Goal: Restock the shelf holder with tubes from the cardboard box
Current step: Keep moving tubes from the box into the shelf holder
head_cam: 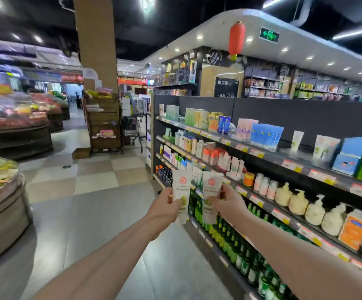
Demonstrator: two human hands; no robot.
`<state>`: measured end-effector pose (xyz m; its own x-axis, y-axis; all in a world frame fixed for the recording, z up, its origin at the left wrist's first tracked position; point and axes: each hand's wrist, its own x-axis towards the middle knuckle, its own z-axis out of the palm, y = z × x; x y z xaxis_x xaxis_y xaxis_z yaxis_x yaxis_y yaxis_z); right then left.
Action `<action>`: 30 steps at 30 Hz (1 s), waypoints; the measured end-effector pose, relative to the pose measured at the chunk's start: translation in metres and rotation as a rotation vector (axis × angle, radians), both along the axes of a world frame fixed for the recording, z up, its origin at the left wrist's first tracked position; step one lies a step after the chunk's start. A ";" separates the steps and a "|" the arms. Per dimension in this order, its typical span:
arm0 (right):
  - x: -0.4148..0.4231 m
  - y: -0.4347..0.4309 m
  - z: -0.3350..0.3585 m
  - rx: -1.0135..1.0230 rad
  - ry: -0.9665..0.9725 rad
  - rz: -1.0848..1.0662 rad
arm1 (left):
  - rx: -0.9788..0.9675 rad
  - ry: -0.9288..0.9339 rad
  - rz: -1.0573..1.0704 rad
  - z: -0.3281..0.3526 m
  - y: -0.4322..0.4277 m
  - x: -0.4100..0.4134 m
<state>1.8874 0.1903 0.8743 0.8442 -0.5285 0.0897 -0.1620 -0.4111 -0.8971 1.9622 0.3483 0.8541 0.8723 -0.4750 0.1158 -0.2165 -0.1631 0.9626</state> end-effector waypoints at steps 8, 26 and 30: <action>0.096 -0.054 0.008 -0.002 -0.005 -0.045 | -0.063 0.103 -0.054 0.001 -0.065 0.112; 0.207 -0.196 0.017 -0.070 0.036 -0.632 | -0.015 -0.007 -0.571 0.010 -0.284 0.309; 0.188 -0.235 0.018 -0.074 0.010 -0.762 | -0.030 0.020 -0.707 0.002 -0.339 0.294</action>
<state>2.0759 -0.0451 0.8926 0.2495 -0.9580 0.1415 -0.4327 -0.2410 -0.8687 2.2566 0.0097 0.8564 0.3576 -0.9255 0.1247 -0.2430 0.0367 0.9693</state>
